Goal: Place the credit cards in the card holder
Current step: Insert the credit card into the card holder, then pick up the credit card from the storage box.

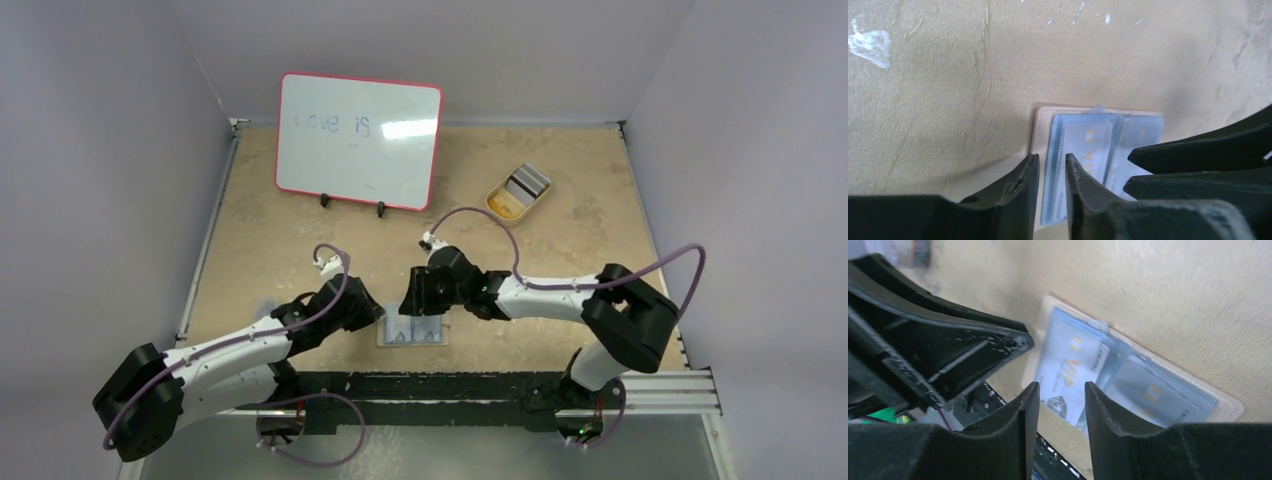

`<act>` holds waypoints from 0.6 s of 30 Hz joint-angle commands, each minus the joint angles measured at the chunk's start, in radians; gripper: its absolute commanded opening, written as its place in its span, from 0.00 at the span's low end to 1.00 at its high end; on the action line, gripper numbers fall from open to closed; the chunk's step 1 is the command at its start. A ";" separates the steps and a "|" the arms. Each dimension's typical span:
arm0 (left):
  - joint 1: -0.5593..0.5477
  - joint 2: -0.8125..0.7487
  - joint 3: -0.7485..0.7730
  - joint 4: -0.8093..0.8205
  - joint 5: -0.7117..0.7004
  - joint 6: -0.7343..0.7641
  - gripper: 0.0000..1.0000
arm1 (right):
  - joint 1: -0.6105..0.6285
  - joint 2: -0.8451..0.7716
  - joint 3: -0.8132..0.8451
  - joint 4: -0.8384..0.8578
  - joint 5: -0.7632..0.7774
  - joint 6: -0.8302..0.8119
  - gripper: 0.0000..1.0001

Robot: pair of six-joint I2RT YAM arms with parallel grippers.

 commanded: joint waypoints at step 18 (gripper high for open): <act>0.000 -0.158 0.204 -0.243 -0.052 0.198 0.59 | -0.319 -0.067 0.386 -0.313 0.663 -0.756 0.49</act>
